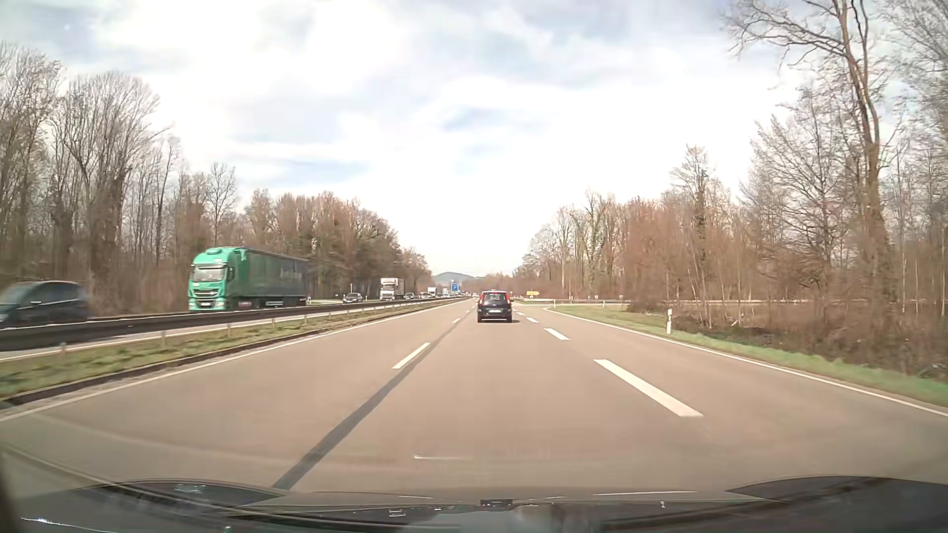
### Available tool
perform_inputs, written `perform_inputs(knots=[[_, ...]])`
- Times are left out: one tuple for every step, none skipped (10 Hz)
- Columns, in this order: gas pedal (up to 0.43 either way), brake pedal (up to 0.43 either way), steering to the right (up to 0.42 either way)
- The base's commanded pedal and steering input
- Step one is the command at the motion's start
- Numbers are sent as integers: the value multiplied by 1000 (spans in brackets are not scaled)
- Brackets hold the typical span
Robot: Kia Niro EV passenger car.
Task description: Follow the waypoints while adhering to traffic rules and regulations
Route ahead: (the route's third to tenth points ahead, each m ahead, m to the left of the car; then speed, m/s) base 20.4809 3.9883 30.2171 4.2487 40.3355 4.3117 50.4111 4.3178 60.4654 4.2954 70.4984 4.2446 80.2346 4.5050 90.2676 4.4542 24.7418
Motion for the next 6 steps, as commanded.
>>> perform_inputs(knots=[[98, 0, 1], [110, 0, 1], [110, 0, 1], [110, 0, 1], [110, 0, 1], [110, 0, 1]])
